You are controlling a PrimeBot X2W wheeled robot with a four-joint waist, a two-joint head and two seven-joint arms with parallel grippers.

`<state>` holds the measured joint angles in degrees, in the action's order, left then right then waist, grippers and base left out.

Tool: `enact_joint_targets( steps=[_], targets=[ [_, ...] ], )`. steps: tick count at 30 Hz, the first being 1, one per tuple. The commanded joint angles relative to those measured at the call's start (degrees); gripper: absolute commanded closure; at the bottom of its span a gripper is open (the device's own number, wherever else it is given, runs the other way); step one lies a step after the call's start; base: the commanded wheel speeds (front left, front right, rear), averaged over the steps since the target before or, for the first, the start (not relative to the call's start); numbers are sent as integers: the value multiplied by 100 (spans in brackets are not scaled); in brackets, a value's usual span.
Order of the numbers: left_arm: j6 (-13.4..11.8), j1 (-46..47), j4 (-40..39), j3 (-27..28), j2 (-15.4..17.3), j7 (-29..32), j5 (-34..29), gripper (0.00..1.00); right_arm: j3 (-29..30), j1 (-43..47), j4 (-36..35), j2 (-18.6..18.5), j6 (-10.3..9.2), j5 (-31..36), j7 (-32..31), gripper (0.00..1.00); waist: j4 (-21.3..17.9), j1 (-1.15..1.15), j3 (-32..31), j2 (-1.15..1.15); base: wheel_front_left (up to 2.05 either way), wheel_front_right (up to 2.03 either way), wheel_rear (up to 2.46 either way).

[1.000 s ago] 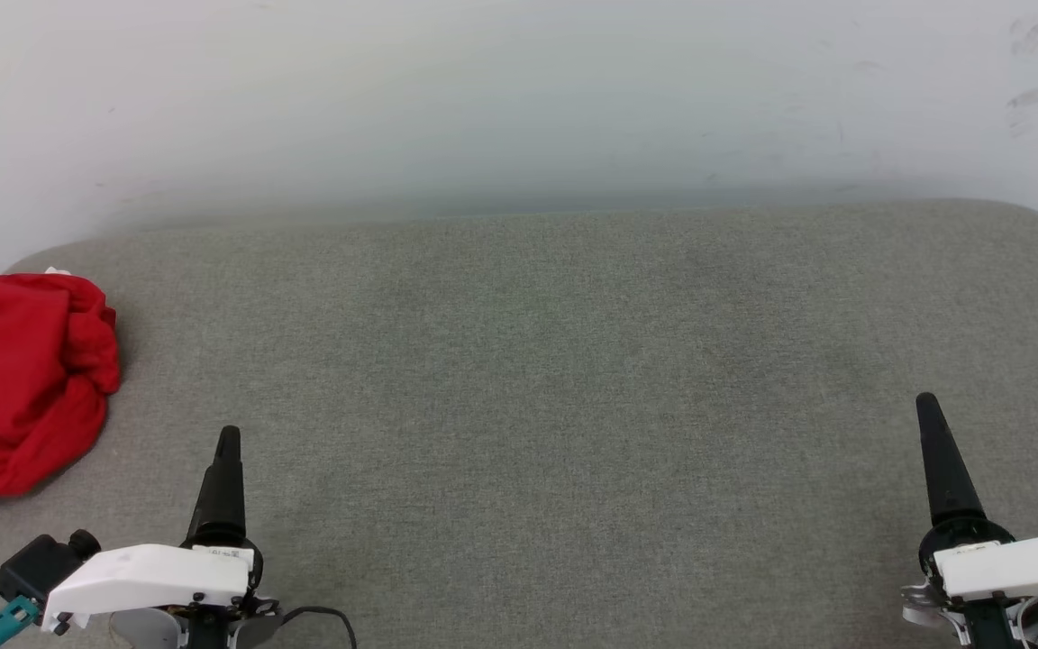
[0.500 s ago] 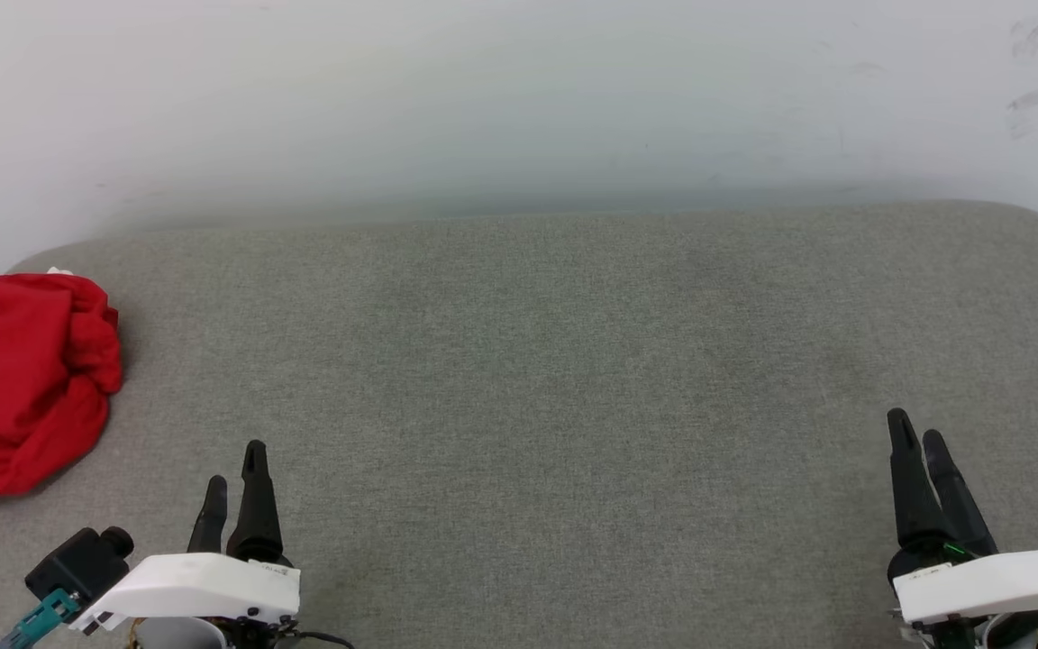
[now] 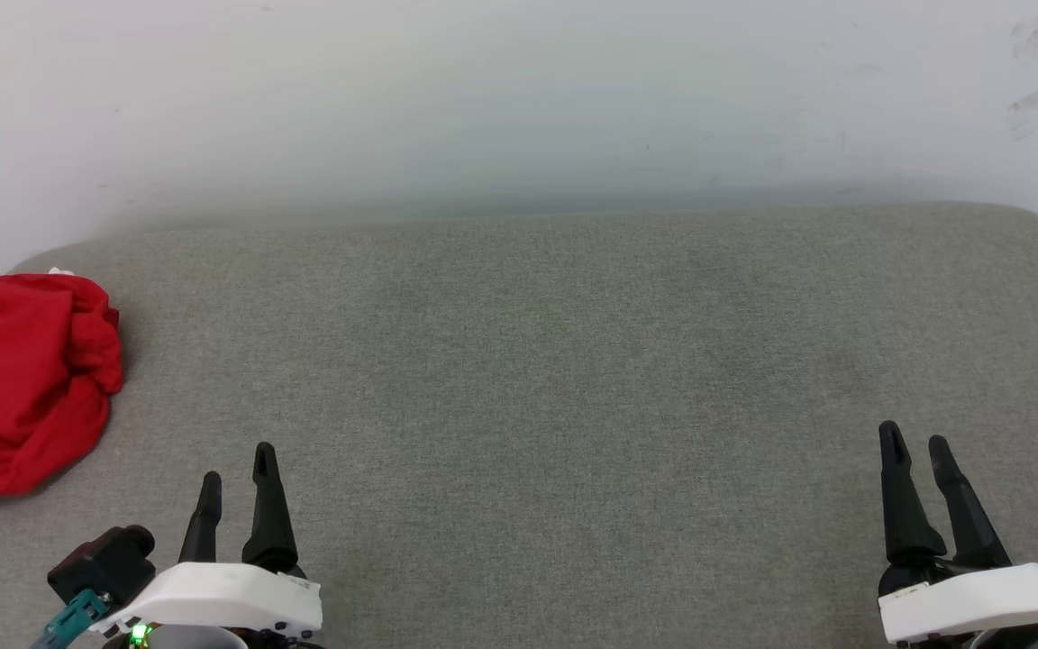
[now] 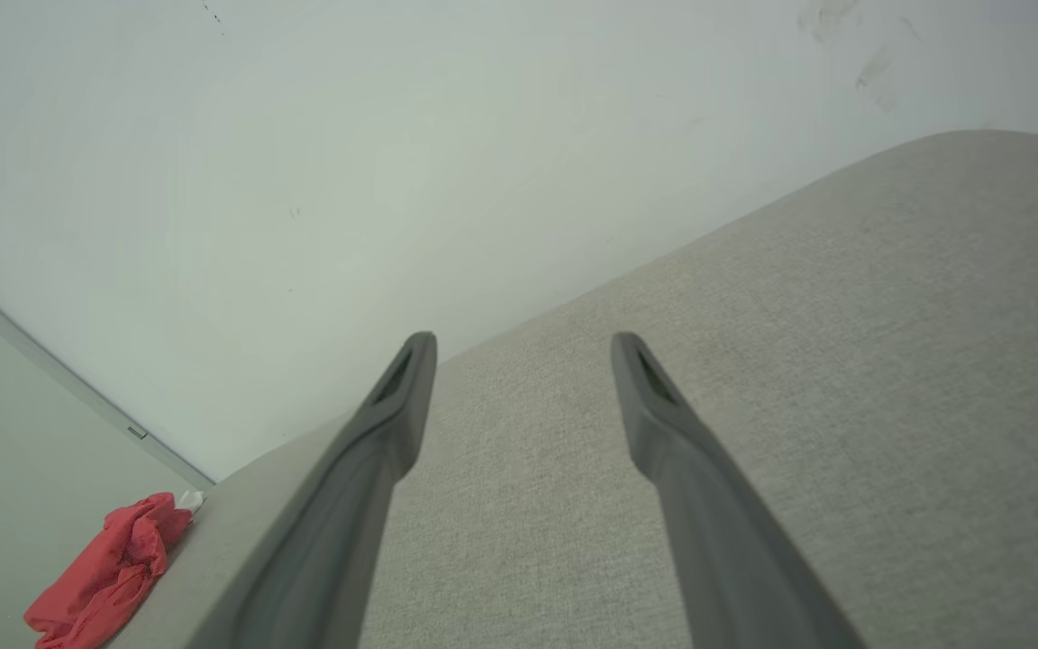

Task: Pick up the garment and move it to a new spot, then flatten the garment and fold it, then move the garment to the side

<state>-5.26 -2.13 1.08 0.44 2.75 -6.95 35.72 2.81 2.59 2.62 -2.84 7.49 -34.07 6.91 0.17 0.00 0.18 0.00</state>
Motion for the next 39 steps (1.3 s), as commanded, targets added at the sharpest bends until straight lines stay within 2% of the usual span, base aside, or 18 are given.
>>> enact_joint_targets(
  steps=[1,13,28,39],
  targets=[
    [9,-9,-97,-17,14,-49,-144,0,-8,-2,-90,-9,0,140,49,0,1,0,0,0,0,0,0],
    [92,-156,-123,-159,15,-233,-918,0,-28,158,-189,-8,0,884,240,0,-7,0,4,0,0,0,0],
    [-10,-274,-176,-268,16,-439,-1797,0,-67,314,-369,-8,0,1702,437,0,-1,0,-1,0,0,0,0],
    [45,-400,-95,-331,17,-601,-2317,0,-125,452,-469,-7,0,2220,600,0,-11,0,-19,0,0,0,0]
  ],
)
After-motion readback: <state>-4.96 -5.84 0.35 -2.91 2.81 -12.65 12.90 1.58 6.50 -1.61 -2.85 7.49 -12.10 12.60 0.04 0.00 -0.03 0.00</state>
